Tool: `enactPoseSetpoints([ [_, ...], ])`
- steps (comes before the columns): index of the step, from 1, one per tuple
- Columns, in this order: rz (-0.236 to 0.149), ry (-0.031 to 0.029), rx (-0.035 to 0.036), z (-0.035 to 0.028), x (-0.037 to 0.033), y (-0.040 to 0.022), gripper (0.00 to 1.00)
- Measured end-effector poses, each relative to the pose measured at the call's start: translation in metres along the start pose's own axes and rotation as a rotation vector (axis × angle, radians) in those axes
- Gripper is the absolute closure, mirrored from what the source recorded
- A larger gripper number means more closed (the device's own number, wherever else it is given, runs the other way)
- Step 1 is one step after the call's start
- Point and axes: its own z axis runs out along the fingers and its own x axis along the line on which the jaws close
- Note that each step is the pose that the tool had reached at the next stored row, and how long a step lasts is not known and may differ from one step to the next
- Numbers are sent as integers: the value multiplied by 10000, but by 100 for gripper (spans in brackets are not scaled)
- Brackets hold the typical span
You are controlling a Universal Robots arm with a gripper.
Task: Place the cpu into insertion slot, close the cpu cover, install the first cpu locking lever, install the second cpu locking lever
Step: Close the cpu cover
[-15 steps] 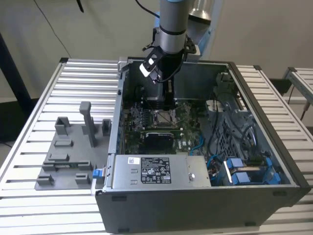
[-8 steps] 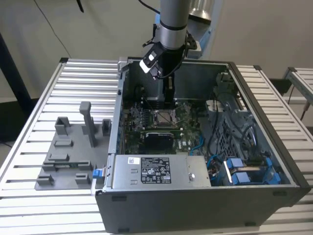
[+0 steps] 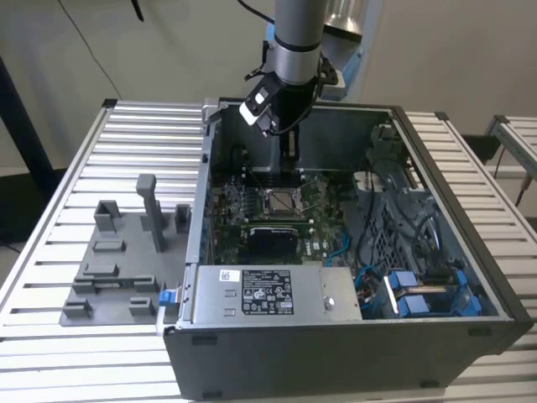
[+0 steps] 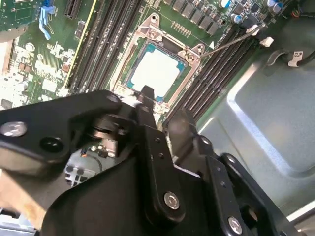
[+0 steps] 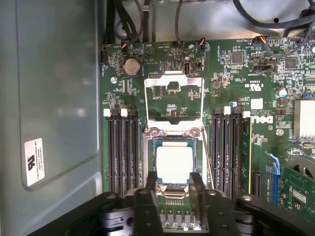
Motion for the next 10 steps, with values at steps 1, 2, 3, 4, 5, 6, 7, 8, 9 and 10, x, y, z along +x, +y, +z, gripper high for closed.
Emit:
enactPoseSetpoints([
  [1, 0, 1, 0, 0, 0, 0, 70],
  [2, 0, 0, 0, 0, 0, 0, 70],
  [3, 0, 1, 0, 0, 0, 0, 76],
  [4, 1, 0, 0, -1, 0, 0, 82],
  [5, 0, 1, 0, -1, 0, 0, 82],
  [6, 0, 0, 0, -1, 0, 0, 88],
  [7, 0, 0, 0, -1, 0, 0, 89],
  [8, 0, 0, 0, -1, 0, 0, 89],
  [9, 0, 0, 0, -1, 0, 0, 89],
  [10, 0, 0, 0, -2, 0, 0, 89],
])
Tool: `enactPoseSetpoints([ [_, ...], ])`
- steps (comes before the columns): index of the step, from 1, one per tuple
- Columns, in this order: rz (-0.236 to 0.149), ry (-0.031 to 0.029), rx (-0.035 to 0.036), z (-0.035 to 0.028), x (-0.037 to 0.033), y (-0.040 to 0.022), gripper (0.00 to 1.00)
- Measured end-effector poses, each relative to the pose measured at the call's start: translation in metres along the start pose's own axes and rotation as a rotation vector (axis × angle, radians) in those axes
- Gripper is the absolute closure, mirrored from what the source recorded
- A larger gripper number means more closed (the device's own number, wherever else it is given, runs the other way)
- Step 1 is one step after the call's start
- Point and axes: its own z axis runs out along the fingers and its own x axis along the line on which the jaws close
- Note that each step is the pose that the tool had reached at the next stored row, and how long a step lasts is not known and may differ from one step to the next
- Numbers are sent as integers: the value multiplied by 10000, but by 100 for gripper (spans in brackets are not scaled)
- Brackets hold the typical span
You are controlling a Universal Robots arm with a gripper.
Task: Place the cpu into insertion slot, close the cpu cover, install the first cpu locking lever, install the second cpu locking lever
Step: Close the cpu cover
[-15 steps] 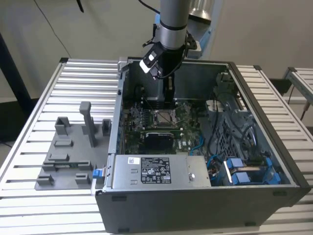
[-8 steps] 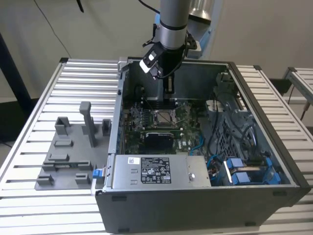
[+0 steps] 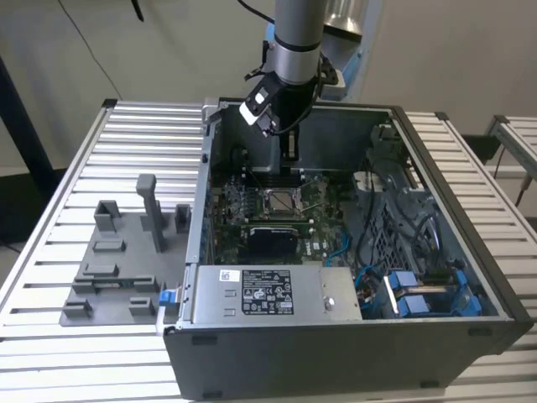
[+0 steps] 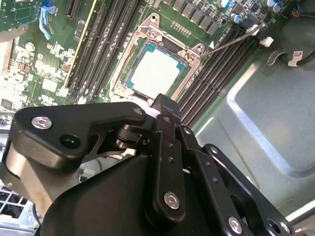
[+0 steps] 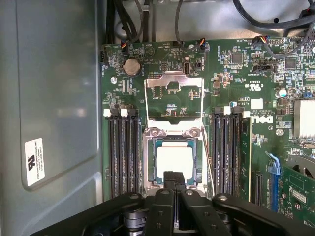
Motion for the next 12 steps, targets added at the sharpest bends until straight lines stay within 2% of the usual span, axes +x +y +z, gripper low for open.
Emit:
enactPoseSetpoints([
  [2, -2, -2, 7, -1, -3, 7, 89],
  [5, 6, -2, 66, 0, -11, 49, 89],
  [8, 20, -9, 212, 1, -27, 140, 89],
  [12, 36, -16, 408, 3, -43, 293, 89],
])
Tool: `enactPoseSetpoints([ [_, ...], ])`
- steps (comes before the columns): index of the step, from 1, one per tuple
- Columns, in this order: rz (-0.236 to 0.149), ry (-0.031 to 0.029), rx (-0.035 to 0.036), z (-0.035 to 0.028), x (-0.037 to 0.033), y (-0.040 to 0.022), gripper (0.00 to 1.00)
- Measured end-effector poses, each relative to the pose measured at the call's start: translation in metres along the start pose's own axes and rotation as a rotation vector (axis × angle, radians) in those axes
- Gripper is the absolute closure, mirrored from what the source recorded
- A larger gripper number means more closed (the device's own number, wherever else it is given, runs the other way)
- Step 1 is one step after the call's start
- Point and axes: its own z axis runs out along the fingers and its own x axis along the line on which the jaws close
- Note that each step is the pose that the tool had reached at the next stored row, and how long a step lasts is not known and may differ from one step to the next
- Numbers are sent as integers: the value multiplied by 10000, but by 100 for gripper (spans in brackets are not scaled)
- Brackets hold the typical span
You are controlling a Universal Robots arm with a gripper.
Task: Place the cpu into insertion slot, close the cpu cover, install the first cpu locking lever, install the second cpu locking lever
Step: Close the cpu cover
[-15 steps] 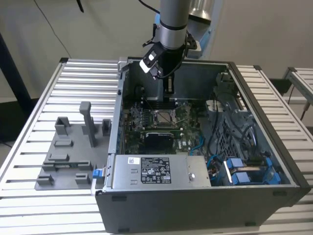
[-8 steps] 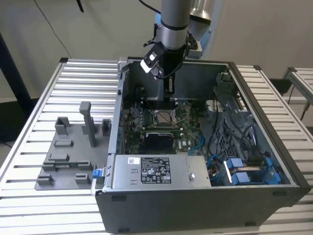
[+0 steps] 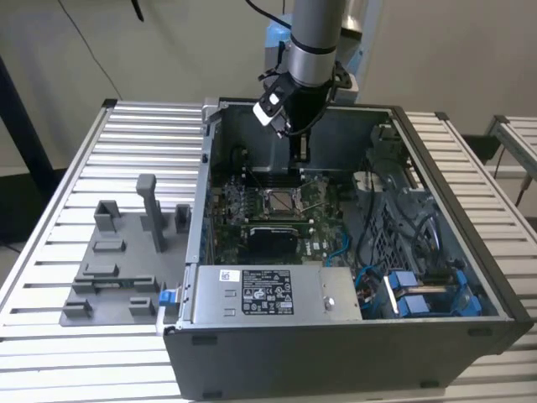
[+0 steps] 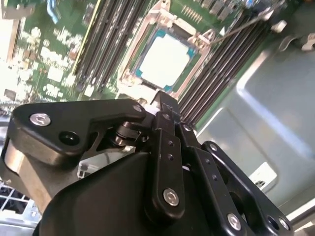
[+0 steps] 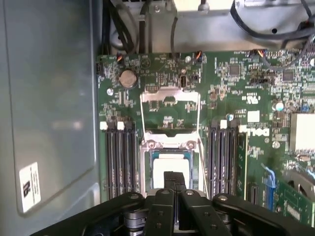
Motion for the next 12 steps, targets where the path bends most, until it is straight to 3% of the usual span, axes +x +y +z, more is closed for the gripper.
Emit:
enactPoseSetpoints([
  [5, 18, -6, 203, -4, -17, 196, 89],
  [12, 20, -10, 291, -7, -22, 475, 89],
])
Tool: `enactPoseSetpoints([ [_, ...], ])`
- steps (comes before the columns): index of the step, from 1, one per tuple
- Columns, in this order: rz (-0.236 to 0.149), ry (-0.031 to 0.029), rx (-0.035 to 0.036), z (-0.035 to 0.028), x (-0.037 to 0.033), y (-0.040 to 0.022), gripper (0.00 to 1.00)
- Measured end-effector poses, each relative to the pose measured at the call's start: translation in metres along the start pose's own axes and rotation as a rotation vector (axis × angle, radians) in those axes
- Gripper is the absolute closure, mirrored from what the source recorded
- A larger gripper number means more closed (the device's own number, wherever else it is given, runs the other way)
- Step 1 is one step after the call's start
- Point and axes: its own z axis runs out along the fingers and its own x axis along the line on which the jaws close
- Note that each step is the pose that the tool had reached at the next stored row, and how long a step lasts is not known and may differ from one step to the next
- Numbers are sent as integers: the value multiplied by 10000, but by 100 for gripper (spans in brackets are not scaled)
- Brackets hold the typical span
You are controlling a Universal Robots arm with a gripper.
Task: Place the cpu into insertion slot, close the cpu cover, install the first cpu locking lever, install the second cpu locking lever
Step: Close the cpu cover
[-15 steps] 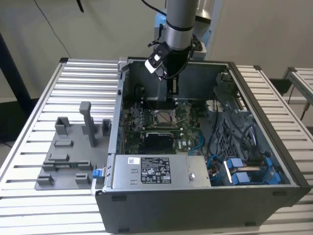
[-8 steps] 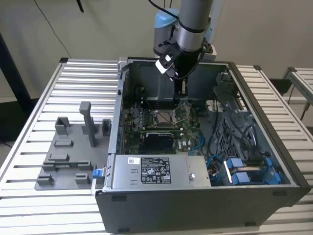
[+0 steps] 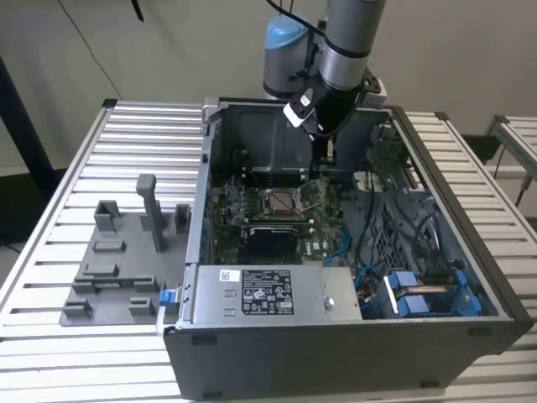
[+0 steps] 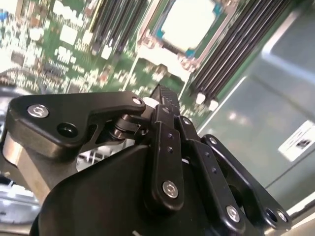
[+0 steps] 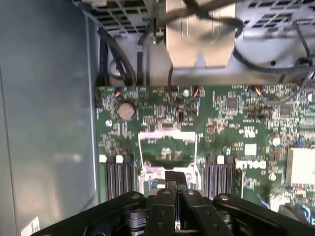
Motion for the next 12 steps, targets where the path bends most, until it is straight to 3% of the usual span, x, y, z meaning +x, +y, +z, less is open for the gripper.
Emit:
enactPoseSetpoints([
  [12, -96, -1, 20, 7, 0, 396, 89],
])
